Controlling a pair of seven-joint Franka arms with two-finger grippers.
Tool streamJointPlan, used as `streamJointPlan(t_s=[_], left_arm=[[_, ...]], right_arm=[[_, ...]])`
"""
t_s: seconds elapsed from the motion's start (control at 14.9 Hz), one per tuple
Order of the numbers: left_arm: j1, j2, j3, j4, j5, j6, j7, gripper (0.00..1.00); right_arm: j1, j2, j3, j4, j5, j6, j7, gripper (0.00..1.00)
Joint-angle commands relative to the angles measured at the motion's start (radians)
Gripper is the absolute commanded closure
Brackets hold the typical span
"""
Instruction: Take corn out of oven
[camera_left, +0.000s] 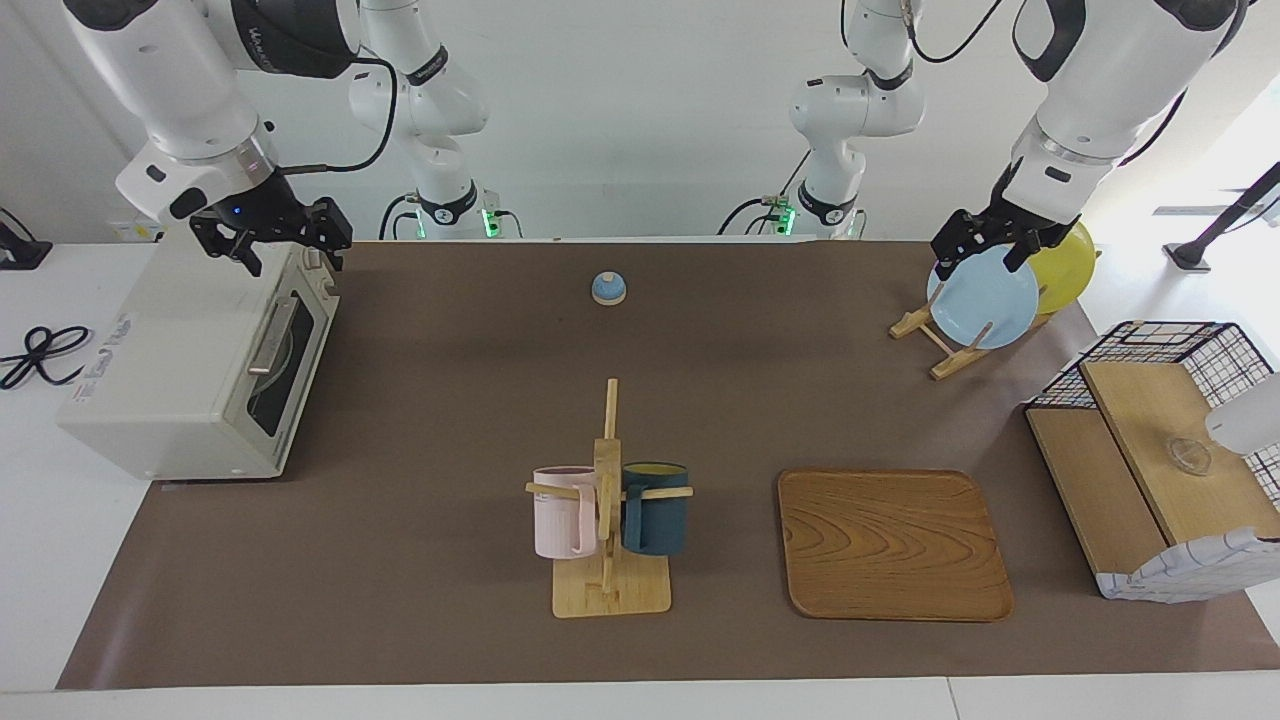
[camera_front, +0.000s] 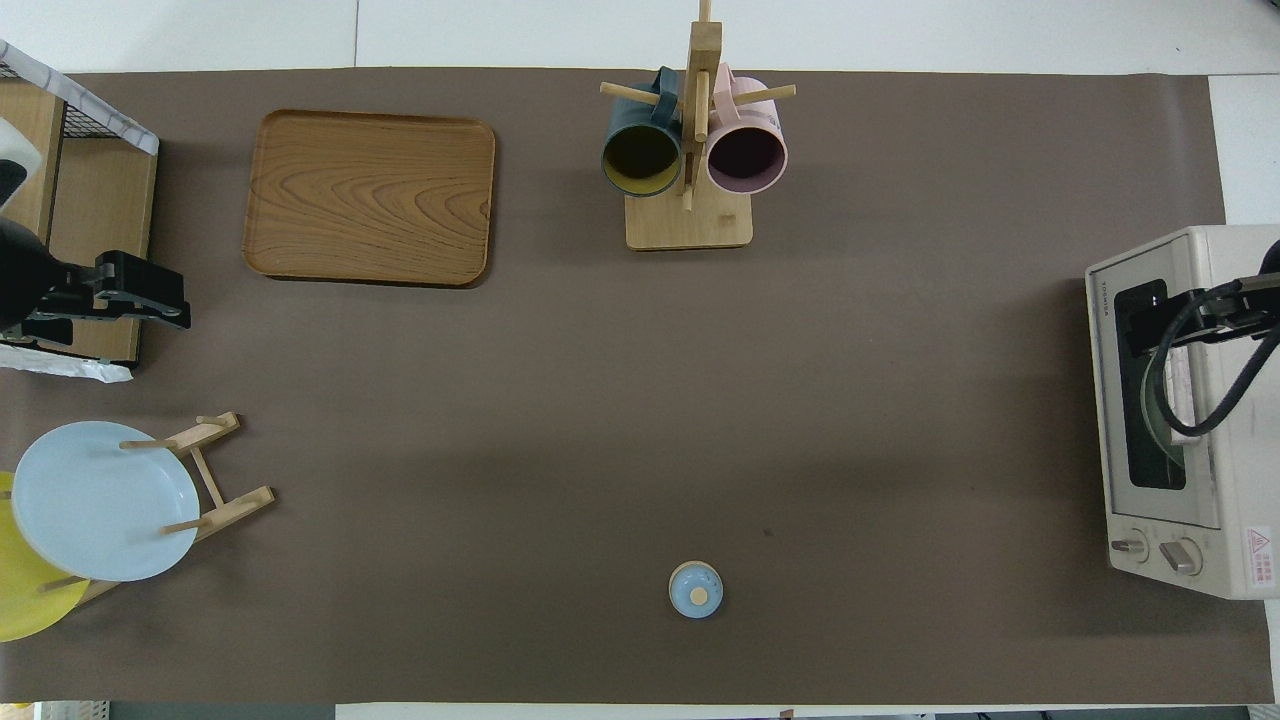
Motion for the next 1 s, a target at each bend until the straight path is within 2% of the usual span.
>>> streamJointPlan(t_s=[0.0, 0.33, 0.47, 0.54, 0.6, 0.67, 0.8, 0.94], left_arm=[[0.011, 0.008, -0.008, 0.017, 0.012, -0.022, 0.003, 0.00], [0.011, 0.008, -0.008, 0.017, 0.012, -0.022, 0.001, 0.00], [0.012, 0.008, -0.008, 0.017, 0.012, -0.022, 0.001, 0.00], [0.011, 0.008, -0.008, 0.017, 0.012, -0.022, 0.001, 0.00], [0.012, 0.008, -0.008, 0.017, 0.012, -0.021, 0.001, 0.00], [0.011, 0.008, -0.008, 0.017, 0.012, -0.022, 0.001, 0.00], [0.011, 0.008, -0.008, 0.017, 0.012, -0.022, 0.001, 0.00], [0.011, 0.008, -0.008, 0.017, 0.012, -0.022, 0.001, 0.00]], right_arm=[[-0.008, -0.010, 0.006, -0.005, 0.022, 0.016, 0.019, 0.00], [0.005, -0.013, 0.018, -0.014, 0.022, 0.025, 0.022, 0.00], [-0.002, -0.028, 0.021, -0.052, 0.027, 0.052, -0.016, 0.00], [0.001, -0.039, 0.020, -0.077, 0.054, 0.091, -0.031, 0.04], [0.001, -0.049, 0.020, -0.105, 0.063, 0.124, -0.034, 0.62], [0.002, -0.054, 0.020, -0.125, 0.064, 0.135, -0.036, 1.00], [-0.008, -0.069, 0.018, -0.180, 0.080, 0.174, -0.120, 1.00], [-0.008, -0.086, 0.016, -0.256, 0.087, 0.275, -0.145, 1.00]])
